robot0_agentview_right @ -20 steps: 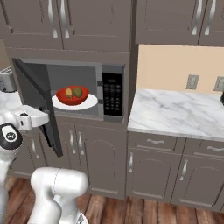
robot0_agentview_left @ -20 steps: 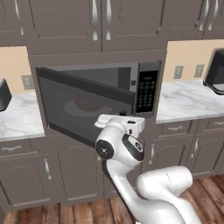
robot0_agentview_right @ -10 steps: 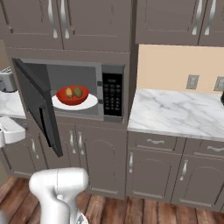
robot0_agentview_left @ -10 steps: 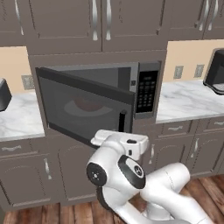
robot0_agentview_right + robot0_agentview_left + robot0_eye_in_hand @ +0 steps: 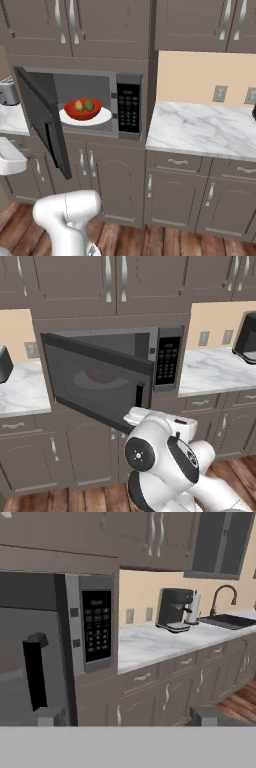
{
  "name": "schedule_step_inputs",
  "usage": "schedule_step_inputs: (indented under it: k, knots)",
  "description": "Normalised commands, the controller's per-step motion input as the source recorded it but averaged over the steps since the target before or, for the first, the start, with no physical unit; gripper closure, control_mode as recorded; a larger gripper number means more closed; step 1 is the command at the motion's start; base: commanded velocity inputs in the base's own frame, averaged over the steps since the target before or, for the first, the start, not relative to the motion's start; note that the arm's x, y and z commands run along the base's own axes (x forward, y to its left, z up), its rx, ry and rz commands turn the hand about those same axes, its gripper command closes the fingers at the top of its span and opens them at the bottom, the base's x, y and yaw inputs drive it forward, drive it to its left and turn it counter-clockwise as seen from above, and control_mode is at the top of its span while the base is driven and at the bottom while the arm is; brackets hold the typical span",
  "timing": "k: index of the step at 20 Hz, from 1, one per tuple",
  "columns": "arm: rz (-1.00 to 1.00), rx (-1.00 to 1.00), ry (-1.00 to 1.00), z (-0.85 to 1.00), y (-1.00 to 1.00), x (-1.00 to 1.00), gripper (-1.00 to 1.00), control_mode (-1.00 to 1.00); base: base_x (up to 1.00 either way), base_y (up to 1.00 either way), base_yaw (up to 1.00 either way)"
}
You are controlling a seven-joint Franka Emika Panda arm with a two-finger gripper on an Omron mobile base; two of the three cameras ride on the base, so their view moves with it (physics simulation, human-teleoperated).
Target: The microwave is finished heating the chicken drumstick and potato. Take the bowl containing the food and place it on the dining counter.
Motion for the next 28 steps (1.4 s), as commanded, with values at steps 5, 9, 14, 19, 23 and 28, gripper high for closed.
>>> schedule_step_inputs:
  k: [5,9,14,19,23,28]
  knots:
    - [0.14,0.32,0.02,0.08,-1.0,0.18,-1.0,-1.0,0.0,0.0,0.0]
    - [0.22,0.33,0.01,0.05,-1.0,0.42,-1.0,-1.0,0.0,0.0,0.0]
    - [0.35,0.31,0.1,-0.24,-0.92,0.44,-1.0,-1.0,0.0,0.0,0.0]
    - [0.42,0.51,0.12,-0.15,-0.43,0.68,-1.0,-1.0,0.0,0.0,0.0]
    - [0.31,0.5,0.08,-0.48,0.17,0.83,-1.0,-1.0,0.0,0.0,0.0]
    - [0.2,0.4,0.18,-0.02,0.37,0.88,-1.0,-1.0,0.0,0.0,0.0]
